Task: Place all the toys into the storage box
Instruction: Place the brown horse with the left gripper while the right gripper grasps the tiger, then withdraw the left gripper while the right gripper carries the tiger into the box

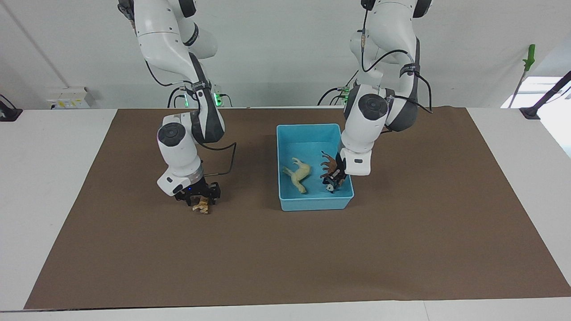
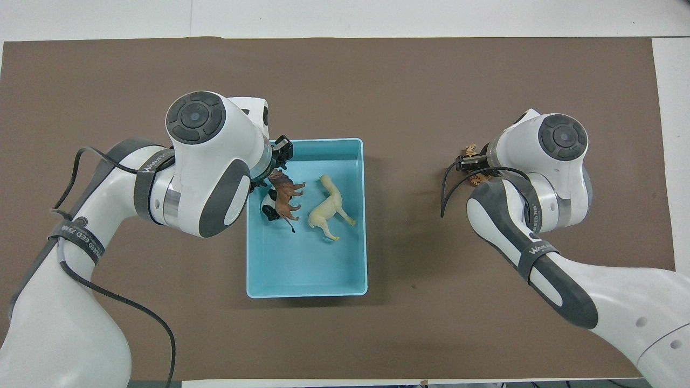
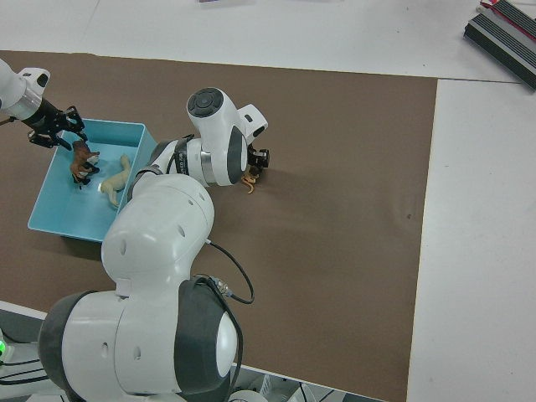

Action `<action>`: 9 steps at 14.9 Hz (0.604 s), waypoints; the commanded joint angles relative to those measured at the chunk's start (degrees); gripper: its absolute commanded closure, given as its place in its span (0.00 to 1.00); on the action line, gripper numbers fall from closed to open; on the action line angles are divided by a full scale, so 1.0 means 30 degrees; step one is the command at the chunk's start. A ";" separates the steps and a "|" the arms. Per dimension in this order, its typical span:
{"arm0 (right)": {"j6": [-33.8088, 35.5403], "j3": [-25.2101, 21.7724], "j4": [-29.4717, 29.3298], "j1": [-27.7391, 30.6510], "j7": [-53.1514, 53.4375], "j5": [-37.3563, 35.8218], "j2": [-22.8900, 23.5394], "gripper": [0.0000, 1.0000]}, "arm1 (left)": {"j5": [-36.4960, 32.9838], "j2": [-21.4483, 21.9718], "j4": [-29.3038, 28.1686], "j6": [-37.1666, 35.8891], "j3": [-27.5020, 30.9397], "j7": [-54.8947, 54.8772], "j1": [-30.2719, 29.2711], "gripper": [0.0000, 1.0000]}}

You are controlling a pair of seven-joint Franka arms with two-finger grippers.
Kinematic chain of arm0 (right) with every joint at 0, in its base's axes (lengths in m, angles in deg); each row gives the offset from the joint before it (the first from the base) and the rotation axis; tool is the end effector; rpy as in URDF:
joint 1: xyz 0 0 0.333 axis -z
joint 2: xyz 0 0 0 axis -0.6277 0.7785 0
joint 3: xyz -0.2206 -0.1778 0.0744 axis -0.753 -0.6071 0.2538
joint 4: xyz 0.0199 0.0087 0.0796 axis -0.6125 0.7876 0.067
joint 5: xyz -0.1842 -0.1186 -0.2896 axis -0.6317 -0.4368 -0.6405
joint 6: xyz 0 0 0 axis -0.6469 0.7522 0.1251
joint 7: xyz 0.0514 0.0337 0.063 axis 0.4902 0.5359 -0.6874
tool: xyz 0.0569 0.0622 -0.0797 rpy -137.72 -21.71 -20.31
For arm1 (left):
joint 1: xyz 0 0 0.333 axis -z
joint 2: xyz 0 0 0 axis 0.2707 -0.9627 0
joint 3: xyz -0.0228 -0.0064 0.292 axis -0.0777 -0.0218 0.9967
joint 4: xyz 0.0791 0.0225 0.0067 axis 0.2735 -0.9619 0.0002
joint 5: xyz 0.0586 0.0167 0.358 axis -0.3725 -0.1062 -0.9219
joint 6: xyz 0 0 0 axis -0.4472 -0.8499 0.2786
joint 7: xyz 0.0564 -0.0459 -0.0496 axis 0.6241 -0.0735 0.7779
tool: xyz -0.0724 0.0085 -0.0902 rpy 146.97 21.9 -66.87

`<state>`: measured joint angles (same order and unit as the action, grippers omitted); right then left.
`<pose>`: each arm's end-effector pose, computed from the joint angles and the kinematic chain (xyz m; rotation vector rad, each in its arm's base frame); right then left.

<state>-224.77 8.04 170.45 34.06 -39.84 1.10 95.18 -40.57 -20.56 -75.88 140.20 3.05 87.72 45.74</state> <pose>0.5746 0.0885 0.2778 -3.1377 -0.0384 -0.1419 0.5318 -0.2768 0.3779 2.9250 0.9554 -0.0432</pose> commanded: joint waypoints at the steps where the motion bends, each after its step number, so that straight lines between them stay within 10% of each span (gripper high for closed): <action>1: -0.0032 0.0255 -0.0270 0.0406 -0.0131 0.0268 -0.0242 1.00 | -0.0063 0.1759 -0.0460 -0.1537 0.0622 -0.0255 -0.0109 0.00; 9: 0.7783 0.1046 -0.8171 -0.1374 0.2201 0.3631 -0.0447 1.00 | -0.0153 0.5806 0.0296 -0.7921 0.0975 -1.3278 -0.8013 0.00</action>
<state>-207.68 10.25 153.58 32.84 -38.25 8.12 93.45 -40.99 -5.74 -75.54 121.13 6.80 55.41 25.24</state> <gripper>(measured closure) 0.678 0.000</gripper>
